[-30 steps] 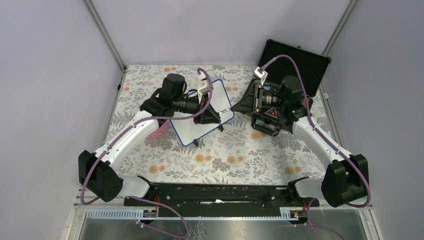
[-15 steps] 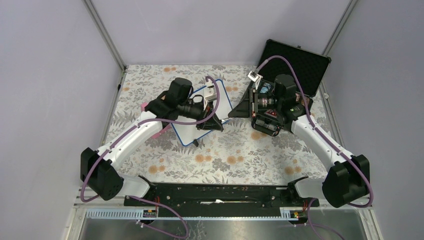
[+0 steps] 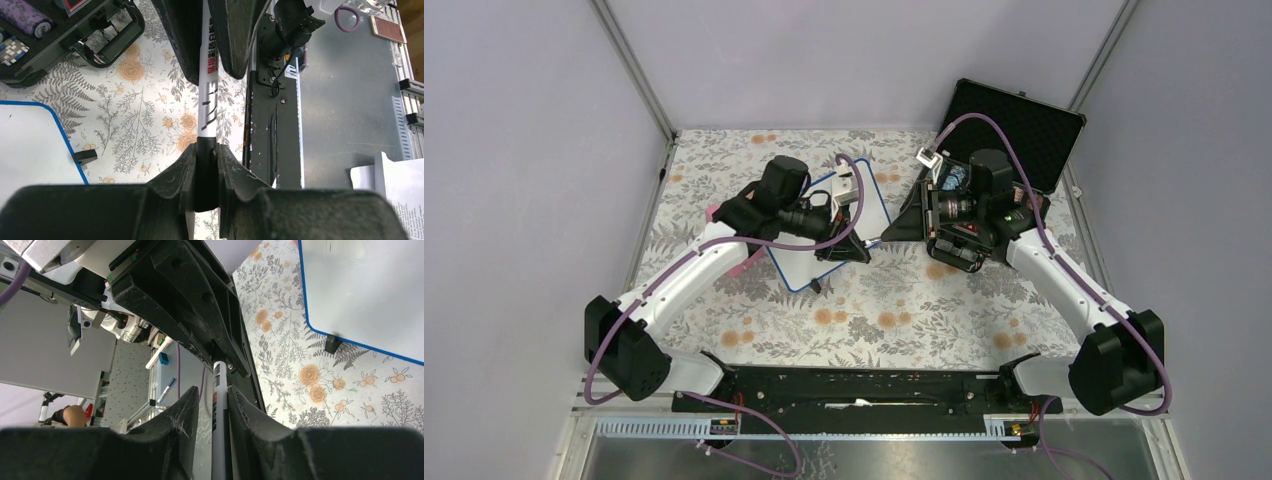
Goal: Write a sentence on the whiteboard
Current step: Pass from the left arm to the right
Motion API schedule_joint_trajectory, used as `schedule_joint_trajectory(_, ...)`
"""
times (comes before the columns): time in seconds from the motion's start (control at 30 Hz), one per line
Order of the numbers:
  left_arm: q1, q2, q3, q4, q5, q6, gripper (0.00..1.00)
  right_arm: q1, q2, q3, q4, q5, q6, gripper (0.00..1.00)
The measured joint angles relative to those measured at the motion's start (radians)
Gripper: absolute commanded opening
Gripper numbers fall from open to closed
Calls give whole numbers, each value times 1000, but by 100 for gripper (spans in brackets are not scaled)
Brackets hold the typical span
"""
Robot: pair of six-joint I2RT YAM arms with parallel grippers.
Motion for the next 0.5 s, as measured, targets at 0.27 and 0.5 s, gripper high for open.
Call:
schedule_joint_trajectory(0.27,-6,0,10,-14,6,12,0,20,2,26,-61,8,-55,32)
schedule_joint_trajectory(0.5,-11,8,14,-31,8,24,0,41,11,41,-117,25,-104,29)
